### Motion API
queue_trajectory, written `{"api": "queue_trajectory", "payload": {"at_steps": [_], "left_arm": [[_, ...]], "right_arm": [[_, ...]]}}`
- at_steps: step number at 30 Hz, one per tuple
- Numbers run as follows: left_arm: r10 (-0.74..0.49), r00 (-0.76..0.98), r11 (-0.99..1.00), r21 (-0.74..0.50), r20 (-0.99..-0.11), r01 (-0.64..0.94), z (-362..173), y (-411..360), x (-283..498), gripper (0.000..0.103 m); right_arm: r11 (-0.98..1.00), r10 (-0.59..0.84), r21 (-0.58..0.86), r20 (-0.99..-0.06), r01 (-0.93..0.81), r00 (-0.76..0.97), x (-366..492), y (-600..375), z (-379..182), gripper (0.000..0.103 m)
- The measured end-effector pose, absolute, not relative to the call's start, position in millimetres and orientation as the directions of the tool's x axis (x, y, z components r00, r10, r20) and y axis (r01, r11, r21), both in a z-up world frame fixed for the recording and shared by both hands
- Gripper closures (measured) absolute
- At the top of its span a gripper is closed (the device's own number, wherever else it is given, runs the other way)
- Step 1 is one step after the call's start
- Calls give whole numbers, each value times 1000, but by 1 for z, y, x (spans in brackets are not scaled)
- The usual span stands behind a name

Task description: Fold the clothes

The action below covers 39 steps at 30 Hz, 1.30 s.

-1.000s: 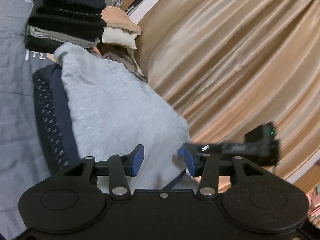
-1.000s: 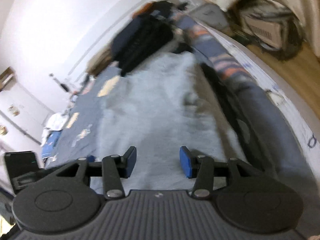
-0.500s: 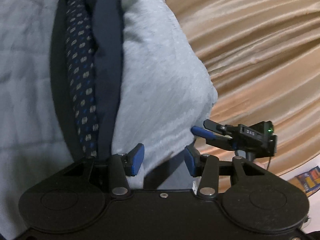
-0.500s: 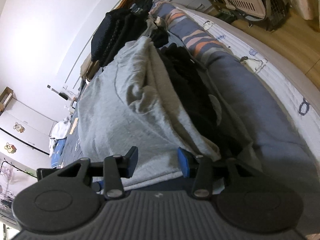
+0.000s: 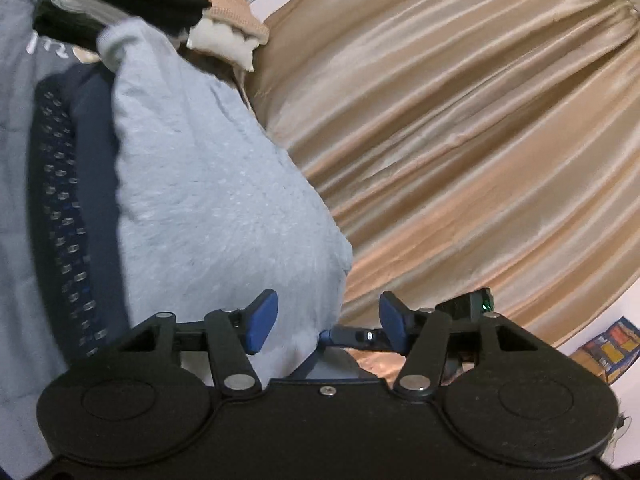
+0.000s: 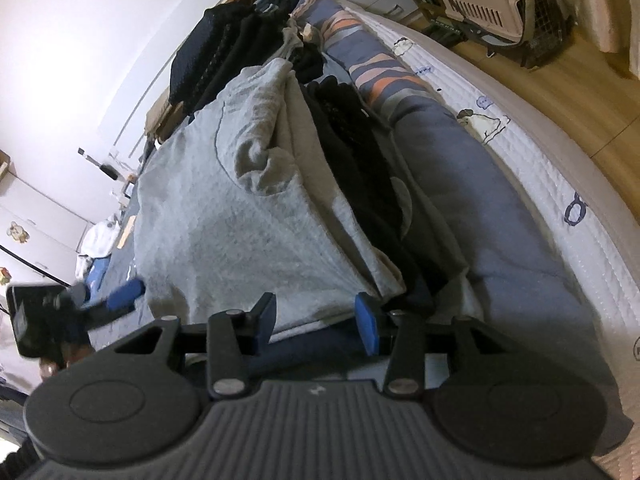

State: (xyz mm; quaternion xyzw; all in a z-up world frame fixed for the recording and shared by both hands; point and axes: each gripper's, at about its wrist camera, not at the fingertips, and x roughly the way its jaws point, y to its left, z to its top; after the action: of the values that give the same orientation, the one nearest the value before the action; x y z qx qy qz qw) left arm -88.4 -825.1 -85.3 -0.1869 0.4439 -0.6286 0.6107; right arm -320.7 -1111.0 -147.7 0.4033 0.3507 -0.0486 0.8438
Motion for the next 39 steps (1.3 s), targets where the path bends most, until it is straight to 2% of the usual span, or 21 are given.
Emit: {"api": "queue_trajectory", "payload": {"at_steps": [6,9,13,17,22,27,33,39], "left_arm": [[-884,-230,218,-794,-408,568,-128,-847,-96,49],[-872,-235,220,-773,-429,596,-138,-841,-108,49],[-871,-216,226,-751,-441,621,-126,-835,-116,48],[-887,-173,213,-712,-428,669,-98,-821,-115,47],[-907,-99,225,-669,-409,708,-63,-818,-105,47],[-911,-104,209,-663,-400,718,-56,-820,-105,45],[-903,-95,220,-640,-419,736,-60,-810,-100,45],[-909,-84,214,-629,-409,747,-57,-810,-95,45]], "right_arm": [[666,197,647,-633,371,749,-322,-1115,-148,60],[659,209,655,-633,371,745,-322,-1117,-147,60],[674,226,656,-621,340,750,-323,-1117,-128,59],[687,214,674,-546,272,810,-319,-1125,-88,56],[724,166,637,-536,267,828,-290,-1142,-52,54],[663,274,723,-473,192,837,-256,-1153,-56,54],[697,201,653,-574,295,794,-226,-1162,-75,54],[684,148,649,-571,333,808,-199,-1182,-77,54]]}}
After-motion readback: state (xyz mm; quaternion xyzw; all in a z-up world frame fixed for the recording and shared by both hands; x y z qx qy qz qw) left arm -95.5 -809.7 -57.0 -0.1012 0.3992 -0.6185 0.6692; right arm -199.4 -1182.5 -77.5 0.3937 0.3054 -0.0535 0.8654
